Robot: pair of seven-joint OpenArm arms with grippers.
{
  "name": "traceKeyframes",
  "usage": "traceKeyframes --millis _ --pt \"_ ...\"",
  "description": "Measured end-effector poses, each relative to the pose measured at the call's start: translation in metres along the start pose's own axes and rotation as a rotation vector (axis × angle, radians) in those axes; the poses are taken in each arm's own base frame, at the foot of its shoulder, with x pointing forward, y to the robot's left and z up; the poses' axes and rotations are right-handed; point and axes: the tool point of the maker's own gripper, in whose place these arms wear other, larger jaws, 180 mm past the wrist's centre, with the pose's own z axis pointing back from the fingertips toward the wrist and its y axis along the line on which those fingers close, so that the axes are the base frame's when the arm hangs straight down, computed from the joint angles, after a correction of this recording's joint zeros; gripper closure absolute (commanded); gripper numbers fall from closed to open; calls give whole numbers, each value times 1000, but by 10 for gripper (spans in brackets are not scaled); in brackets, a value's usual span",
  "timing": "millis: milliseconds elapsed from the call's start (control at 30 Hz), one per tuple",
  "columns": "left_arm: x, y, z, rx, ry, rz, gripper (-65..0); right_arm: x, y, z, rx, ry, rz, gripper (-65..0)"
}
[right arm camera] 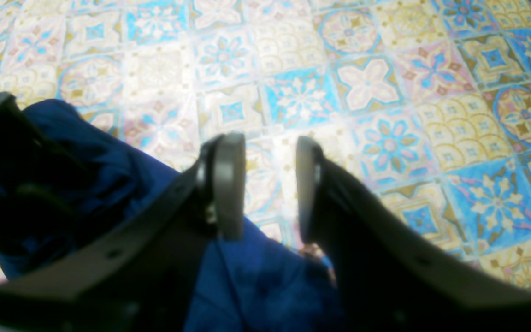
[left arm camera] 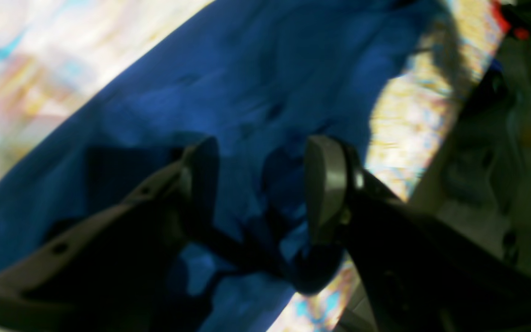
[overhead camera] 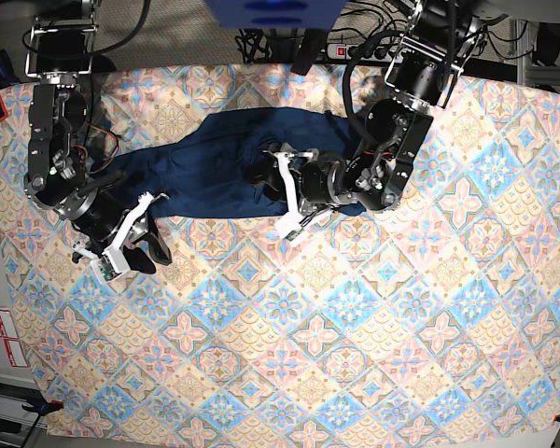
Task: Fold the T-shirt properly
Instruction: 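Press the folded end down with the left gripper and release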
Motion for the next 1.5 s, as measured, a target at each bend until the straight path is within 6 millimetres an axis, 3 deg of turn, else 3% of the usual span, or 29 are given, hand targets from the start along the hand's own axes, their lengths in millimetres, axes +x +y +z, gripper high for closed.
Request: traceKeyframes --millis 167,367,533,700,800,933,1033,1133,1233,1400,1500 --pt "2 -20 -12 -44 18 -35 -294 0 -1 0 -2 0 0 -181" --pt "18 -25 -4 -50 -27 -65 -294 1 -1 0 -3 -3 0 -181" --pt "8 -5 22 11 -42 -63 -294 0 -2 1 -5 1 1 -181" --pt "-16 13 47 74 -49 -13 -289 0 -1 1 -3 -1 0 -181" --pt "-28 16 49 88 -25 -1 -221 0 -1 1 -3 0 0 -181" --pt "-22 15 43 74 -40 7 -83 0 -1 1 -3 0 0 -181" --pt "-26 27 27 75 -6 67 -27 -1 -1 1 -4 2 2 -181" --pt "-32 33 12 67 24 128 -24 0 -1 1 -3 -1 0 -181" --pt "-27 28 3 47 16 142 -24 0 -1 1 -3 1 0 -181" --pt "4 2 -13 -16 -23 95 -24 0 -1 1 -4 1 1 -181" --pt "8 -19 -25 -57 13 18 -24 0 -1 1 -4 1 1 -181"
